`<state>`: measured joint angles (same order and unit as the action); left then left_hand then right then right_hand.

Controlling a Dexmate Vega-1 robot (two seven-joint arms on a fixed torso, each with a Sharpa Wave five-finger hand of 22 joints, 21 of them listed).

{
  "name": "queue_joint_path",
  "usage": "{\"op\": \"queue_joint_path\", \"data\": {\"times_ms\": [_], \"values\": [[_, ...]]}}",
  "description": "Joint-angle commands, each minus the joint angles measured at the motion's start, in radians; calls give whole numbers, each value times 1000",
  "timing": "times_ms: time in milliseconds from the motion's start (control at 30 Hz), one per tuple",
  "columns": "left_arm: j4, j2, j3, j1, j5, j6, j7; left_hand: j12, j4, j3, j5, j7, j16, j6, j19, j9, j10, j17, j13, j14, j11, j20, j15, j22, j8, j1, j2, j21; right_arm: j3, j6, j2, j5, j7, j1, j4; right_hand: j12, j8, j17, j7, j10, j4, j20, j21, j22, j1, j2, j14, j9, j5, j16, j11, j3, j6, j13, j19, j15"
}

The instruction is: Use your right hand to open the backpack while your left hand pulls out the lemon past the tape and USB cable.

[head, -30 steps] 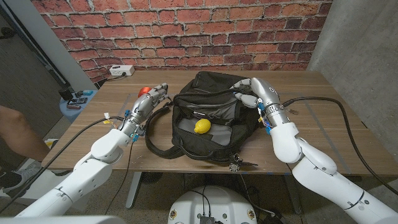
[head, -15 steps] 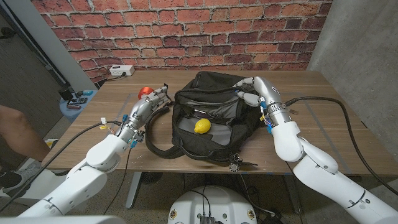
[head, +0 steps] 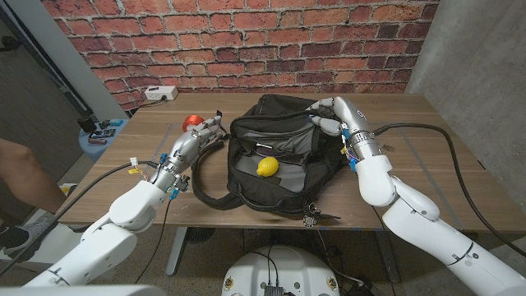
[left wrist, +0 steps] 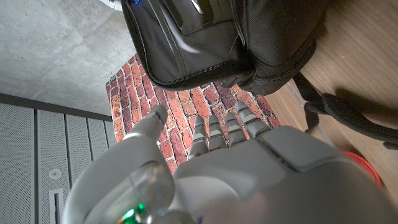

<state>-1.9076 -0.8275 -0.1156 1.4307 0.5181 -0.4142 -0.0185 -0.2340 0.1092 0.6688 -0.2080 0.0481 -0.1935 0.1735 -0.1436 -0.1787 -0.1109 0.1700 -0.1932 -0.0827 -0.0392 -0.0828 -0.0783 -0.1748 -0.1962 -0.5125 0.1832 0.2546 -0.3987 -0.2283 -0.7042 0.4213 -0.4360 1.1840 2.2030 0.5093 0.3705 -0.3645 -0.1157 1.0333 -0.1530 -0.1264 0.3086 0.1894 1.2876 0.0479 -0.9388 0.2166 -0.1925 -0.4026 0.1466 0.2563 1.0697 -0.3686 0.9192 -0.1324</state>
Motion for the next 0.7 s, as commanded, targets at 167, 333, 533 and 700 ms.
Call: {"op": "queue_joint_path", "data": {"times_ms": [167,333,533,700], "values": [[-58,-46,31,31,-59,50,12,-15,6,-5,-9,-8,-16,36,-31,-5,-47,8,-6,-54,-2,-29,-27,-5,-6,-20,4,0,-10,-19,12,-36,11,-63,-33,4,-5,-6,5,9,-3,-52,9,3,12,4,-10,3,-4,2,0,-8,4,-4,-4,-109],[-81,-51,53,60,-105,53,-11,-27,14,-12,-12,-7,-23,84,-50,-6,-89,10,-9,-89,5,-40,-28,-8,-15,-29,-3,3,-9,-23,12,-51,10,-74,-44,3,-6,-7,4,9,-3,-52,10,2,13,5,-11,3,-4,3,0,-11,3,-3,-5,-109],[-95,-45,65,78,-149,51,-24,-43,17,-32,-14,-3,-49,166,-106,-7,-152,21,-14,-171,18,-38,4,-16,-29,-30,-9,21,-19,-27,18,-59,1,-91,-66,2,-8,-8,5,7,-2,-51,11,2,15,6,-11,4,-4,4,0,-14,3,-4,-4,-109],[-89,-39,63,65,-162,42,-9,-57,23,-42,-17,2,-71,214,-155,-7,-202,30,-17,-232,21,-32,25,-22,-34,-36,-9,43,-29,-33,22,-58,-7,-107,-78,2,-9,-9,7,7,-1,-51,12,2,17,8,-12,4,-4,6,-1,-17,3,-5,-4,-109]]}}
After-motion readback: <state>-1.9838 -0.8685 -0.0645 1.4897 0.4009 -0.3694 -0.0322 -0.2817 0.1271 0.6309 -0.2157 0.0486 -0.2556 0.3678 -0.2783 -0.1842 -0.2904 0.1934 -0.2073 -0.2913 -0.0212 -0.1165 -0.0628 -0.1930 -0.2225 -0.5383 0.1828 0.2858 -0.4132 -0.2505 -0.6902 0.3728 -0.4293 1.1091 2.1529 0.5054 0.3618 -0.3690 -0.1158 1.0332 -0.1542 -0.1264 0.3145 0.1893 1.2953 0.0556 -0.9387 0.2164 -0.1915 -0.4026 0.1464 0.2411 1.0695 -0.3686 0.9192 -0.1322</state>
